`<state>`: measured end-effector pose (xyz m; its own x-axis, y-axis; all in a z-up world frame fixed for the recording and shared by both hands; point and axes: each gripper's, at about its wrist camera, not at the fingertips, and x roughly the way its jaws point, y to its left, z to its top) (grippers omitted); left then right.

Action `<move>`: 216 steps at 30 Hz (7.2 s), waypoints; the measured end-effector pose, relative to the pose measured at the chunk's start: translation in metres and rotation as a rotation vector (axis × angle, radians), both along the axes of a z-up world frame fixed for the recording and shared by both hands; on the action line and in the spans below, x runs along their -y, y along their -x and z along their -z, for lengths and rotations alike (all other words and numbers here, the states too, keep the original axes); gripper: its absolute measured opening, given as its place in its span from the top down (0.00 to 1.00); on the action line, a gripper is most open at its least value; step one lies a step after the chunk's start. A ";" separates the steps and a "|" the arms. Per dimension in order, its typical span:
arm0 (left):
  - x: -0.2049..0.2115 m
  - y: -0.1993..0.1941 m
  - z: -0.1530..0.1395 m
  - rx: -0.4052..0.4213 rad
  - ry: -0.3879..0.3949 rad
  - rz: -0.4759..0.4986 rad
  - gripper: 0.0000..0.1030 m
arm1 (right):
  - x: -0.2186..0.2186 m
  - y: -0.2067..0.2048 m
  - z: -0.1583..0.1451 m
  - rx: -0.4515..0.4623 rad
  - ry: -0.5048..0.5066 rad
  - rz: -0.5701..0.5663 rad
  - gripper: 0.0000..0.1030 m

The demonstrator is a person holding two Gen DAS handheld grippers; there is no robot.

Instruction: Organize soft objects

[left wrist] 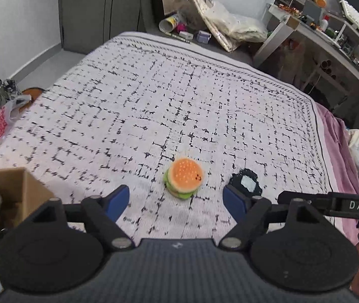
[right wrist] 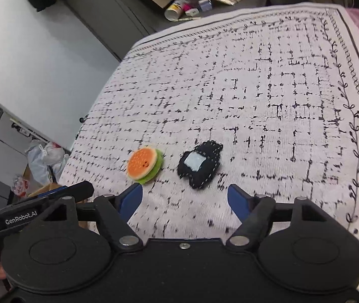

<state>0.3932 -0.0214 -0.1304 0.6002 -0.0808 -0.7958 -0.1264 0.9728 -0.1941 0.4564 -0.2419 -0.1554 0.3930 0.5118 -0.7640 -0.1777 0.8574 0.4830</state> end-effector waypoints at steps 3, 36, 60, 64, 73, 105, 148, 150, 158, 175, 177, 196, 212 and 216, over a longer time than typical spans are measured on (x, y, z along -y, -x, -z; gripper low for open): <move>0.002 -0.017 0.009 -0.016 0.020 0.005 0.27 | 0.000 -0.013 0.011 -0.034 -0.020 0.015 0.39; -0.010 -0.026 0.016 -0.015 0.110 -0.054 0.73 | -0.022 -0.024 0.028 -0.063 -0.110 0.035 0.90; -0.064 0.122 -0.066 0.114 0.059 -0.242 0.73 | -0.074 0.058 -0.065 0.111 -0.200 -0.170 0.90; -0.079 0.138 -0.067 0.114 0.057 -0.265 0.73 | -0.083 0.071 -0.072 0.125 -0.195 -0.184 0.90; -0.117 0.162 -0.055 0.085 0.032 -0.311 0.73 | -0.115 0.092 -0.077 0.152 -0.163 -0.231 0.90; -0.180 0.181 0.008 -0.043 0.000 -0.353 0.55 | -0.249 0.099 -0.064 0.177 0.044 -0.509 0.90; -0.166 0.266 -0.051 0.256 -0.009 -0.653 0.07 | -0.231 0.119 -0.096 0.229 0.075 -0.538 0.18; -0.161 0.270 -0.058 0.275 -0.008 -0.650 0.07 | -0.220 0.125 -0.103 0.246 0.057 -0.534 0.10; -0.136 0.277 -0.089 0.328 -0.028 -0.581 0.07 | -0.160 0.146 -0.123 0.299 0.015 -0.450 0.00; -0.072 0.297 -0.120 0.285 -0.125 -0.382 0.07 | -0.055 0.190 -0.133 0.346 -0.011 -0.291 0.00; -0.070 0.302 -0.122 0.284 -0.120 -0.374 0.06 | -0.048 0.195 -0.133 0.351 -0.018 -0.282 0.00; -0.039 0.340 -0.138 0.285 -0.108 -0.282 0.05 | 0.003 0.250 -0.142 0.430 -0.016 -0.193 0.00; -0.016 0.357 -0.140 0.250 -0.141 -0.212 0.04 | 0.008 0.286 -0.146 0.471 0.009 -0.224 0.00; -0.012 0.358 -0.140 0.253 -0.179 -0.207 0.04 | 0.006 0.293 -0.147 0.482 0.007 -0.234 0.00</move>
<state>0.0349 -0.0095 0.0100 0.7686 0.1900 -0.6108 -0.2937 0.9531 -0.0731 0.1633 -0.2479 -0.0087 0.5762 0.6235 -0.5284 -0.5650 0.7710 0.2937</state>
